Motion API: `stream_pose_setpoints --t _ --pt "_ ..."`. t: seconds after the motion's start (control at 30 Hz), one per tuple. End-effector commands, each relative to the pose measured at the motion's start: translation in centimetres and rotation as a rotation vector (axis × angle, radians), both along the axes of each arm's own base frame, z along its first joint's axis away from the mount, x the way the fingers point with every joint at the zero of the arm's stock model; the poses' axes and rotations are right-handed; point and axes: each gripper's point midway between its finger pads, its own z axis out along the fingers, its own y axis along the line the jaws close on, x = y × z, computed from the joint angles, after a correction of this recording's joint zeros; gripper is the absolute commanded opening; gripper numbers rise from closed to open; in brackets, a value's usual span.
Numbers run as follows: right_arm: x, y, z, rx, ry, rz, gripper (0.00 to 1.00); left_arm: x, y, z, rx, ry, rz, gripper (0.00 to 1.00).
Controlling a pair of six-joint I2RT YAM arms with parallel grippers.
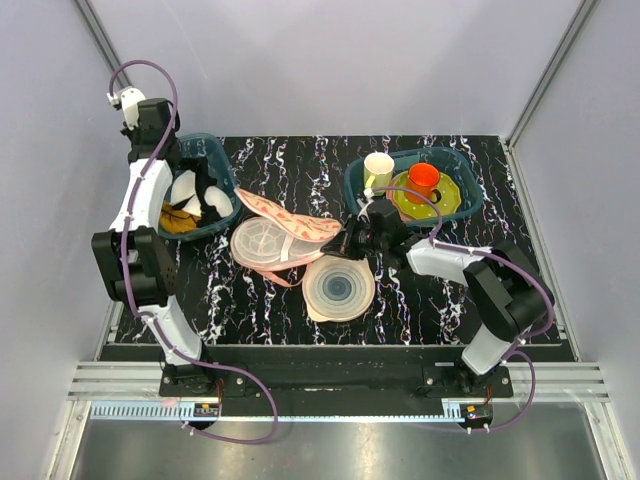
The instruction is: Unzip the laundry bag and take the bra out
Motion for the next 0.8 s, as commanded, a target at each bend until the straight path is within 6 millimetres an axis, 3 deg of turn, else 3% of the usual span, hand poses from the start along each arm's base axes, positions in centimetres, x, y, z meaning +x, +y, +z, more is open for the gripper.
stream_pose_setpoints --t 0.0,0.17,0.23,0.33,0.4,0.53,0.57,0.67,0.77 --pt "0.6 -0.3 2.5 0.025 -0.08 -0.013 0.0 0.4 0.6 7.1 0.075 -0.171 -0.026 0.0" --pt "0.5 -0.4 2.4 0.019 -0.08 -0.012 0.0 2.5 0.8 8.9 0.135 -0.194 -0.06 0.0" --pt "0.6 -0.6 2.5 0.015 -0.083 -0.018 0.0 2.4 0.4 10.0 0.142 -0.221 -0.079 0.0" --pt "0.6 -0.6 2.4 0.013 -0.085 -0.021 0.0 2.2 -1.6 12.8 0.157 -0.301 -0.164 0.0" --pt "0.7 -0.3 2.4 0.023 -0.086 -0.012 0.0 2.6 -3.4 13.4 0.146 -0.321 -0.274 0.0" --pt "0.6 -0.1 2.5 0.034 -0.084 -0.003 0.0 1.3 -5.6 15.7 0.11 -0.374 -0.381 0.0" --pt "0.6 -0.2 2.5 0.032 -0.088 -0.005 0.0 0.3 -6.2 17.2 0.105 -0.409 -0.401 0.0" --pt "0.5 -0.4 2.6 0.034 -0.097 -0.01 0.0 -1.0 -7.4 18.2 0.093 -0.44 -0.461 0.0" --pt "0.4 -0.3 2.7 0.041 -0.094 -0.005 0.0 -1.8 -8.0 17.7 0.082 -0.442 -0.49 0.0"
